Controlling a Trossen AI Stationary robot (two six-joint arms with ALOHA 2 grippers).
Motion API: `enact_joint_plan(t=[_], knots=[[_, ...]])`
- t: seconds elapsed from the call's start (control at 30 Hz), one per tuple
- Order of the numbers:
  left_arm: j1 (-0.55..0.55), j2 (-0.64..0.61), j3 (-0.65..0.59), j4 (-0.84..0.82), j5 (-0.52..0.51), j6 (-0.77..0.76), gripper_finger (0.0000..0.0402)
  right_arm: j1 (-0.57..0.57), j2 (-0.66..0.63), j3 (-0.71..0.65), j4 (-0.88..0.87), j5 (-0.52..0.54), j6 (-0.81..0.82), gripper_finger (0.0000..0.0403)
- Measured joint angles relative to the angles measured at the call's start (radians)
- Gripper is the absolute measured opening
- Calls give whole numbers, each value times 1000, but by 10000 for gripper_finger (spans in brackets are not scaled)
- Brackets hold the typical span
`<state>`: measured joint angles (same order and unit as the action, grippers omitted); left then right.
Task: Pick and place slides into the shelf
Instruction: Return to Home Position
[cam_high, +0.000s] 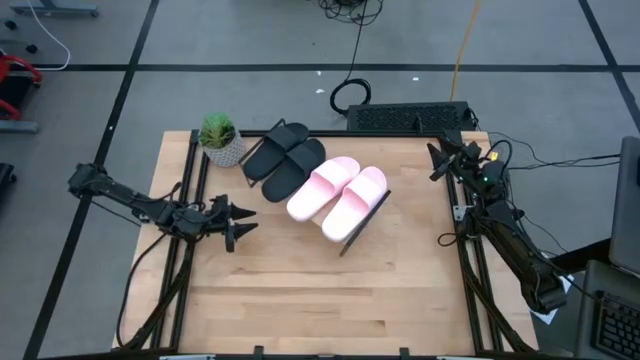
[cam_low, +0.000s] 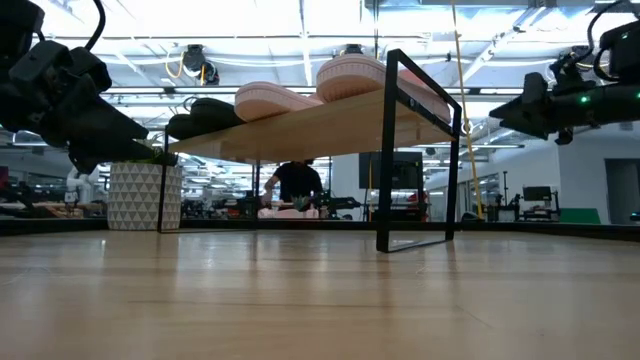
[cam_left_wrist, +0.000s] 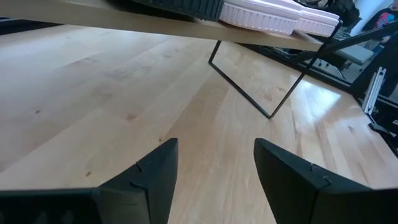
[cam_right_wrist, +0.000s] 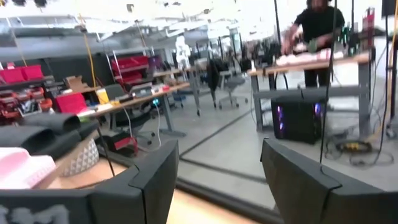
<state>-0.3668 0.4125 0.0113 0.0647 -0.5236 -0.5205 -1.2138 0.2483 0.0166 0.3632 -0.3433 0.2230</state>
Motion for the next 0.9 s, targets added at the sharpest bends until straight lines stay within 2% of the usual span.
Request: enact_joint_plan(t=[0.17, 0.9], knots=[[0, 0, 0, 3, 0, 1, 209, 0, -34, 0, 8, 1, 0, 222], [0, 0, -1, 13, -1, 0, 209, 1, -34, 0, 6, 1, 0, 222]])
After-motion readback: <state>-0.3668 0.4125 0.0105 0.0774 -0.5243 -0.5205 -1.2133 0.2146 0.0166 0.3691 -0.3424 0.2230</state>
